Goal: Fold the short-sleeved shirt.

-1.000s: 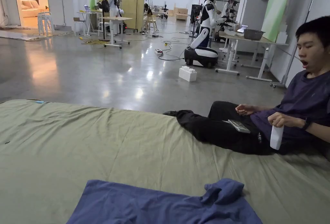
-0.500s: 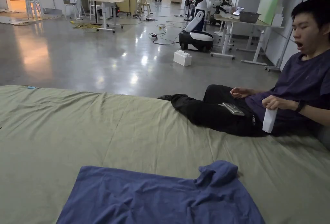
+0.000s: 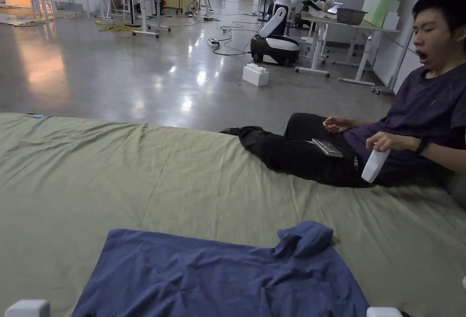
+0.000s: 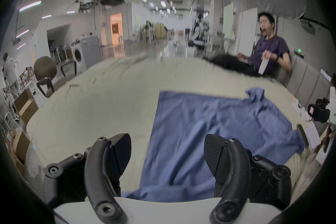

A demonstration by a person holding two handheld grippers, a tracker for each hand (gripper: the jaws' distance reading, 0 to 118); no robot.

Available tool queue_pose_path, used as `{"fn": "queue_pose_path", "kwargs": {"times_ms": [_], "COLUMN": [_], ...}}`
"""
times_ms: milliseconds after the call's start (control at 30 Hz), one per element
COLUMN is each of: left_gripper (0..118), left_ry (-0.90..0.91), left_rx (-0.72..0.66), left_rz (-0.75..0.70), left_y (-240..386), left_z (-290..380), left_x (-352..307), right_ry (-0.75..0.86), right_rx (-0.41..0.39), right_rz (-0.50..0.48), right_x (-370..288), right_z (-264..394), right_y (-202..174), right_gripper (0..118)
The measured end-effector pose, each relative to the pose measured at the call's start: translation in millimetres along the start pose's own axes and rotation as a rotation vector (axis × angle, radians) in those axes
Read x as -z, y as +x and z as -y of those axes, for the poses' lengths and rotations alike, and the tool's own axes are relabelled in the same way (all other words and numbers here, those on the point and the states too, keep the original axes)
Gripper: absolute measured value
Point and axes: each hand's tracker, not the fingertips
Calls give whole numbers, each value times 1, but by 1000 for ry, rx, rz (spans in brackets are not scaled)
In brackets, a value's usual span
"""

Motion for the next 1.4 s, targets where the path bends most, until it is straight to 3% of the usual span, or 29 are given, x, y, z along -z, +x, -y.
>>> {"fn": "queue_pose_path", "kwargs": {"times_ms": [100, 200, 267, 333, 433, 767, 900, 1033, 1167, 1300, 1400], "left_gripper": [80, 54, 19, 14, 3, 0, 0, 0, 0, 0, 2], "left_ry": [124, 245, 303, 336, 338, 308, 156, 45, -53, -168, -257], "left_rx": [-14, -10, 2, 23, 43, 40, 24, -34, -85, -152, -86], "left_rz": [8, 0, -4, -17, -1, 17, -25, -11, 15, 39, 24], "left_y": [14, 28, 36, 43, 48, 48, 39, 22, 5, -9, -8], "left_z": [-20, -37, -45, -52, -60, -74, -72, -65, -77, -95, -106], "left_x": [-2, -9, -14, -15, -13, 27, 67, 119, 183, 249, 290], "right_ry": [104, 248, 283, 300, 319, 348, 320, 156, 95, 15, -34], "right_rx": [52, 23, 68, 103, 132, 119, 117, 192, 145, 158, 185], "right_rz": [-14, 24, 35, 20, 4, -45, -67, -125, -112, -117, -125], "right_x": [-3, -8, -8, -4, 1, 25, 38, 61, 81, 97, 106], "right_z": [-22, -42, -51, -59, -65, -77, -74, -51, -26, -13, -8], "right_y": [-15, -29, -34, -36, -39, -50, -52, -51, -53, -49, -44], "right_gripper": [89, 58, 35, 31, 7, 1, 1, 1, 1, 1, 1]}}
